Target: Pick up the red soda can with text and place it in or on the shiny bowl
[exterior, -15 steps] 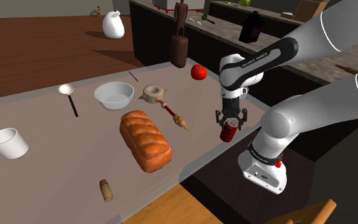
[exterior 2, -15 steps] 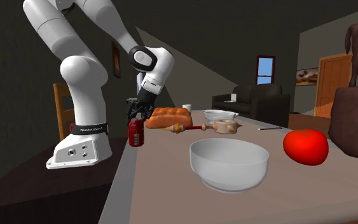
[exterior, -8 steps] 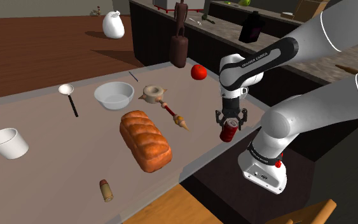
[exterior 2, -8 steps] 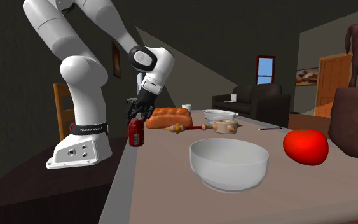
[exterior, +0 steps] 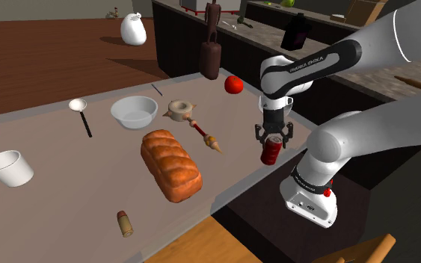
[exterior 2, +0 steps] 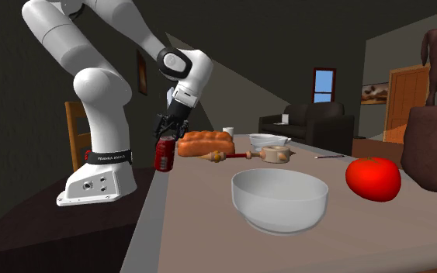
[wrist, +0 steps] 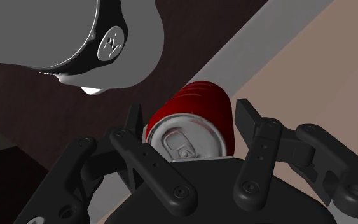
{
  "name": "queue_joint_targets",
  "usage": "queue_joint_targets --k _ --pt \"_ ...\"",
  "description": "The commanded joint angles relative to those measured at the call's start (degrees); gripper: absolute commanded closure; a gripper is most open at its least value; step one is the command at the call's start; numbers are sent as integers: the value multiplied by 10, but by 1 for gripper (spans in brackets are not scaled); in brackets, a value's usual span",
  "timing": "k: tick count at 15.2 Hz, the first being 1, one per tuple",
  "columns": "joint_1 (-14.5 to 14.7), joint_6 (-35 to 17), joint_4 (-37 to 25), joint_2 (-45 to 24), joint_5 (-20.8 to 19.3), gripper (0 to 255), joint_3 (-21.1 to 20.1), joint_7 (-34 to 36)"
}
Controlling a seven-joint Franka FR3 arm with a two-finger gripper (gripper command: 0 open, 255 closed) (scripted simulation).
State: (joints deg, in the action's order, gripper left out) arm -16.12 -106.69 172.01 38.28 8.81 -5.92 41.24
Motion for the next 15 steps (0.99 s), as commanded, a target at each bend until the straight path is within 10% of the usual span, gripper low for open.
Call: queue_joint_targets --k 1,15 --pt "0 26 -7 18 -2 255 1 2" --pt "-3 175 -80 95 -14 255 12 11"
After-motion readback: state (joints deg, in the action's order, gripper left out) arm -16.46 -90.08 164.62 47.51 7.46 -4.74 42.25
